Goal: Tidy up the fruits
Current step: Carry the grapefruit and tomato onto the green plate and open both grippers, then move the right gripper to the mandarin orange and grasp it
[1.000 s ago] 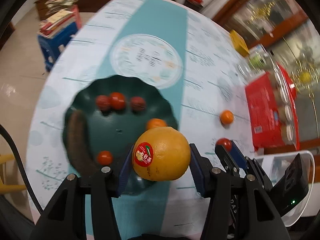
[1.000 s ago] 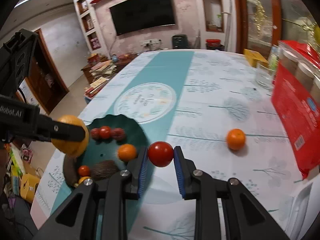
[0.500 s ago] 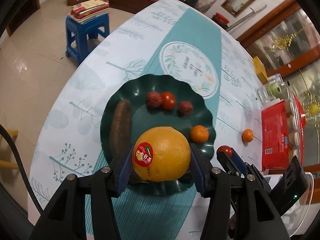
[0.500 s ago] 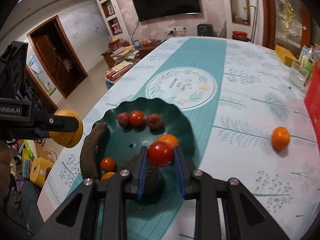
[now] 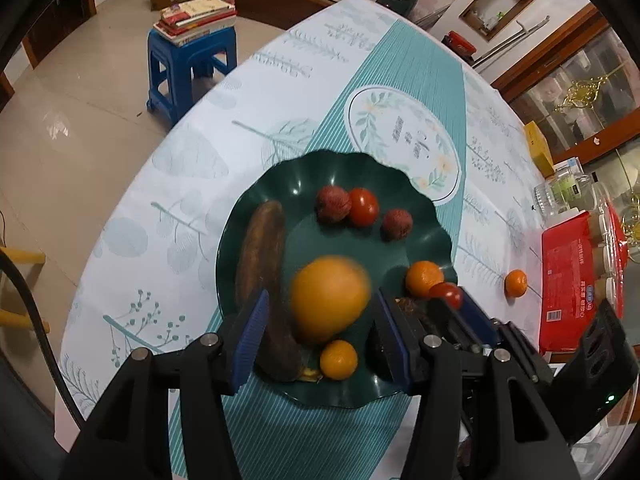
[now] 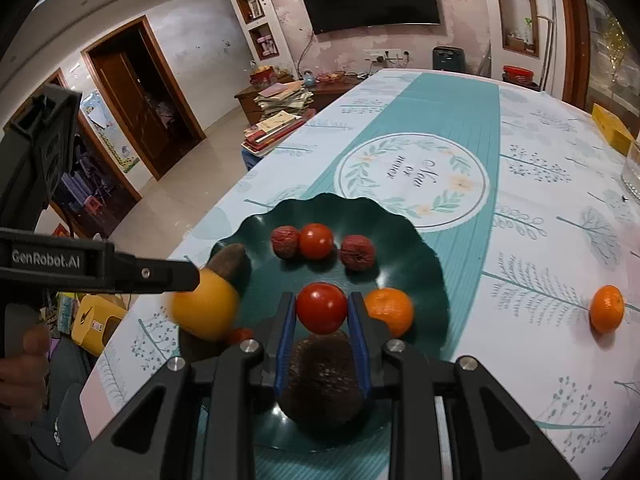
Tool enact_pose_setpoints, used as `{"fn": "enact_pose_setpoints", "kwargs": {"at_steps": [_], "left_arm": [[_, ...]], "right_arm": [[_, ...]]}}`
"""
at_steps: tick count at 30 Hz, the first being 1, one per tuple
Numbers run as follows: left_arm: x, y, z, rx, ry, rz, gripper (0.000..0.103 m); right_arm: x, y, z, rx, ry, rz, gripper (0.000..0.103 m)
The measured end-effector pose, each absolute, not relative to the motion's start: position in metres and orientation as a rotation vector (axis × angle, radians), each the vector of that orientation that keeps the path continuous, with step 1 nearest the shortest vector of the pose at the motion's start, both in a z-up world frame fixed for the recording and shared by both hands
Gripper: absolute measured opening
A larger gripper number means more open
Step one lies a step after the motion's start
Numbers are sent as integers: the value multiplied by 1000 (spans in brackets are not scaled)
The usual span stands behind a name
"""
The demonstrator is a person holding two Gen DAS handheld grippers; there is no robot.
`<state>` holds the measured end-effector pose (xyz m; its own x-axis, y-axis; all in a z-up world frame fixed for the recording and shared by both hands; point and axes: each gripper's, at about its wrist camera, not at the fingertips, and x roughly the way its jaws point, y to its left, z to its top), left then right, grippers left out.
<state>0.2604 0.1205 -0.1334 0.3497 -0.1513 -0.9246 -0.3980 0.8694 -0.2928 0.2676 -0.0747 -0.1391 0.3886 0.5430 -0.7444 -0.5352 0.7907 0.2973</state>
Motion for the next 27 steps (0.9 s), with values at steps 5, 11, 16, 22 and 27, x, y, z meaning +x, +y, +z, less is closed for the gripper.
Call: {"fn": "enact_pose_setpoints", "kwargs": {"at_steps": [5,11,16,22,27], "left_arm": [[261,111,-124,-497,1214,161,54],[258,94,-119,-467,1213,130,57],[256,74,-114,-434,1189,80,62],[253,52,-110,-405,1167,20,64],[248,42,-108,-381,1150,-10,64]], "right_arm": [[268,-75,-140,48,977,699,37],[271,-96,-135,80,972,651,41],[278,-130,-133,104,963,561,46],[291,-174,-136,124,958,435,51],[304,-208,-140,113,943,314,55]]}}
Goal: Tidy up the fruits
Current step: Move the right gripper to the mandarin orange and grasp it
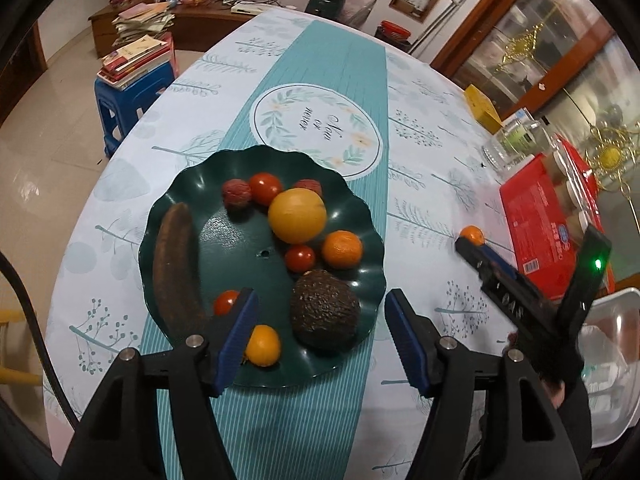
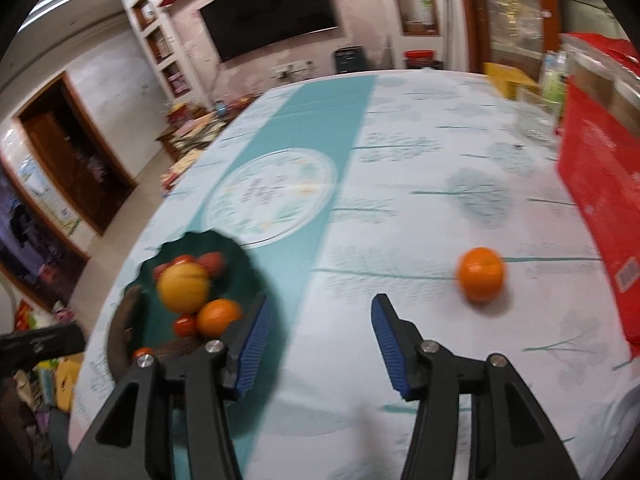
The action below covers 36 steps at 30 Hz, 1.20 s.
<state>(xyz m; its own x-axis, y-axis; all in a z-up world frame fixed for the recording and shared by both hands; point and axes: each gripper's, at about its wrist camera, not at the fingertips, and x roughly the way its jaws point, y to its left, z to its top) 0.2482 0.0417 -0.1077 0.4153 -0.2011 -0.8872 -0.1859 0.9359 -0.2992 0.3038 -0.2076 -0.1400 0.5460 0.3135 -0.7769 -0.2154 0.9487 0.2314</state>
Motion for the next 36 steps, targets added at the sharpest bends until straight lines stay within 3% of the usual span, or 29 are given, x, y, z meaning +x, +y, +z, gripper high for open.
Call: {"fn": "enact_pose_setpoints", "kwargs": {"at_steps": [8,25,33,36], "left_arm": [[242,43,-119,-350,1179,17,64],[218,72,-138,-360,1238,155,64],[227,72,-132,-355,1222,162,64],[231,72,-133,-356,1222,164,64]], "right_arm": [[319,-230,-158,-11,916,198,63],[342,-254,-198,-117,863,41,66],[349,-276,-215,-7,948,15,62],[349,-271,-216,-18,940,42,53]]}}
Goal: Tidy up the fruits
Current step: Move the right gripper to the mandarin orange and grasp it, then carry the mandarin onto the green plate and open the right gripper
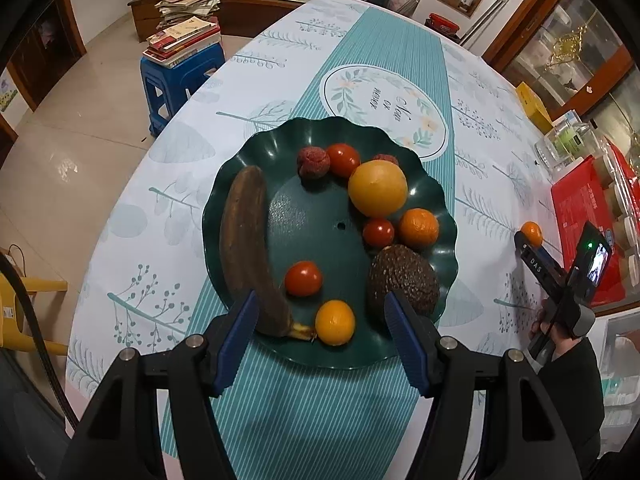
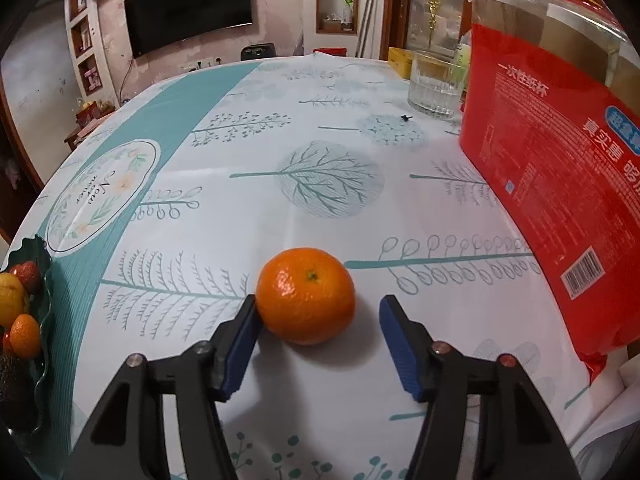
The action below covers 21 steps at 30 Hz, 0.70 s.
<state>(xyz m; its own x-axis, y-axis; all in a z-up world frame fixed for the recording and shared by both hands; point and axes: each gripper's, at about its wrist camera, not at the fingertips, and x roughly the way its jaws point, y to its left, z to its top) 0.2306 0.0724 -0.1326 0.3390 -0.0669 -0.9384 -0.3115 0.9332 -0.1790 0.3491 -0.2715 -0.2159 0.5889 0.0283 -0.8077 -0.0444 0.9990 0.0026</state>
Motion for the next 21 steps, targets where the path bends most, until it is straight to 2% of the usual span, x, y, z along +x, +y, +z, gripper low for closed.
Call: {"fn": "enact_pose_setpoints", "kwargs": {"at_steps": [1,2,10,21], "left_arm": [[232,72,-133,-356,1223,164,64],[233,72,-134,-356,1225,164,64],[239,75,-138,-361,1236,175,65],[232,98,-136,-396,1217,195,65]], "right_arm": [[349,-270,-215,-23,936,55,46],[349,-267,-216,-37,934,54,46],[348,-257,-208,-23,949,81,44],[323,-198,-166,16,894,254,44]]}}
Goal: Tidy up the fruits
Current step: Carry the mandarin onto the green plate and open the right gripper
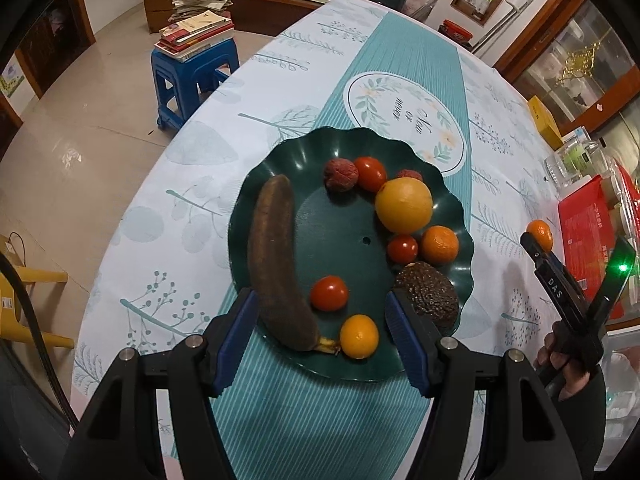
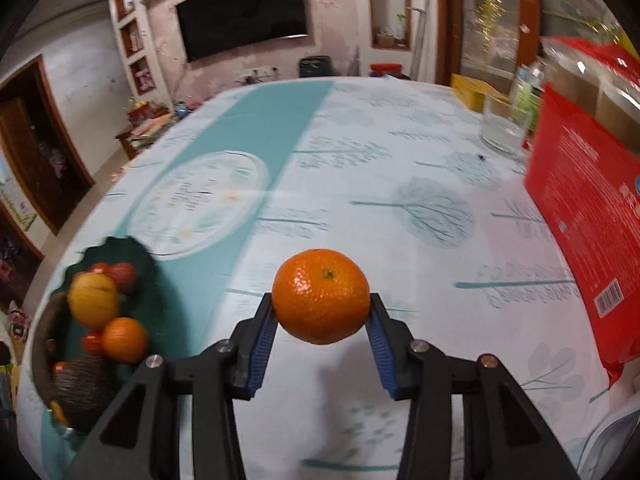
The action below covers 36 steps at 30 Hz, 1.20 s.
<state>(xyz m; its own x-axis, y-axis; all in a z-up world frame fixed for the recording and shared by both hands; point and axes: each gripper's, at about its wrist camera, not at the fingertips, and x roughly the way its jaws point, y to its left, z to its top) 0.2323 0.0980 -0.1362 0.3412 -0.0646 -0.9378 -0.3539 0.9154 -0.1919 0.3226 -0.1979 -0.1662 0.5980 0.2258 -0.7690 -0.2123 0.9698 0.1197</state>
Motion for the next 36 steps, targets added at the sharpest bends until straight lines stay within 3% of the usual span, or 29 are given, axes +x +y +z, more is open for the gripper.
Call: {"fn": "enact_pose_setpoints", "kwargs": {"at_steps": [24,36], "left_arm": [[188,140,-112,-423,1141,106,66],[142,157,-92,-331,1138,-45,75]], "right_arm": [[245,-103,-155,-53,950,466,46],[172,-95,-127,54,925,312,67]]}}
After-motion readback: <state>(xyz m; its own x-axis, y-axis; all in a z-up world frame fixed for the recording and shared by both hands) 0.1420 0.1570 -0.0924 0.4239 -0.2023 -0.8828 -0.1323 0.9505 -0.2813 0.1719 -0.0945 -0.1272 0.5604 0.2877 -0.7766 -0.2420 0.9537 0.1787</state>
